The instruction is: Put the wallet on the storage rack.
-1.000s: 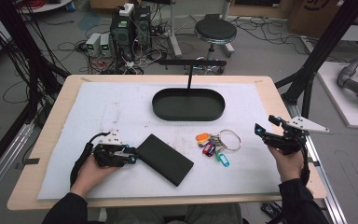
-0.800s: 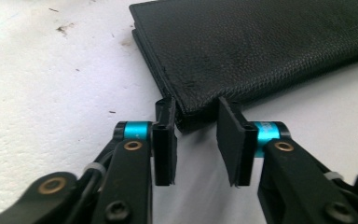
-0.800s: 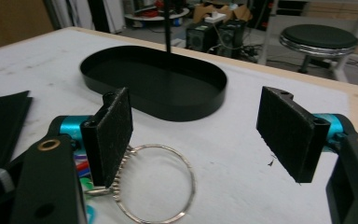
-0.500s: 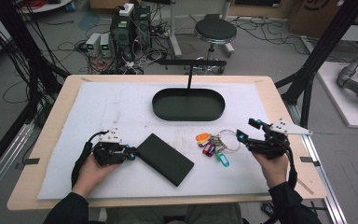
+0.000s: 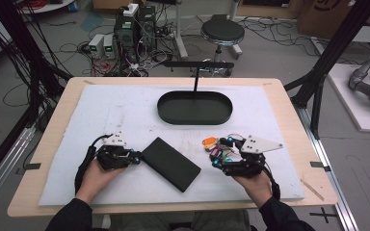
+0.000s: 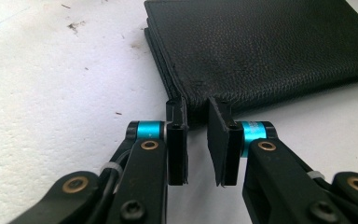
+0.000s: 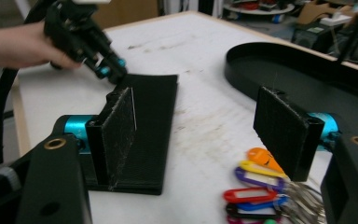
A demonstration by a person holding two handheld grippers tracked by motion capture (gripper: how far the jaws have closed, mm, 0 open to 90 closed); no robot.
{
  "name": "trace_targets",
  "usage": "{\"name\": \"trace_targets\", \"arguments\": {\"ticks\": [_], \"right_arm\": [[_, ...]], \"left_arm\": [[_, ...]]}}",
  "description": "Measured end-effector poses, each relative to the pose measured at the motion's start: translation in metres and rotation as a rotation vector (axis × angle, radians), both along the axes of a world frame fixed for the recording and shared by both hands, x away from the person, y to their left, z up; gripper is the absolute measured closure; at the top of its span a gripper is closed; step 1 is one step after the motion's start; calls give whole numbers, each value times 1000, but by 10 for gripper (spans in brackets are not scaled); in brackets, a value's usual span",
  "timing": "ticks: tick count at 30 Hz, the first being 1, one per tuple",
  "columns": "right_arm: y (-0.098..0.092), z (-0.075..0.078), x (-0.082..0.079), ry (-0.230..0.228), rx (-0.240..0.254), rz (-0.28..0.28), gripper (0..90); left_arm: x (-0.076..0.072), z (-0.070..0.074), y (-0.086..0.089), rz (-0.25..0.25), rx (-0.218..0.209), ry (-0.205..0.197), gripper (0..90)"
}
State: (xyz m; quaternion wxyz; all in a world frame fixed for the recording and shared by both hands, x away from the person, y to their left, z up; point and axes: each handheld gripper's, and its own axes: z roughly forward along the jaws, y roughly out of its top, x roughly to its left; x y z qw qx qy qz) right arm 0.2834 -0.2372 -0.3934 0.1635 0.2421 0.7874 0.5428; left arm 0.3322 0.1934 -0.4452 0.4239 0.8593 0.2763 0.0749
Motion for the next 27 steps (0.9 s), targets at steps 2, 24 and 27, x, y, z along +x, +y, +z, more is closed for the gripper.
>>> {"name": "trace_targets", "arguments": {"ticks": [2, 24, 27], "right_arm": [[9, -3, -3, 0, -25, 20, 300], [89, -49, -34, -18, -356, 239, 428], [92, -52, -36, -26, -383, 244, 437]], "left_arm": [[0, 0, 0, 2, -3, 1, 776], [0, -1, 0, 9, -6, 6, 775], [0, -1, 0, 9, -6, 8, 775]]}}
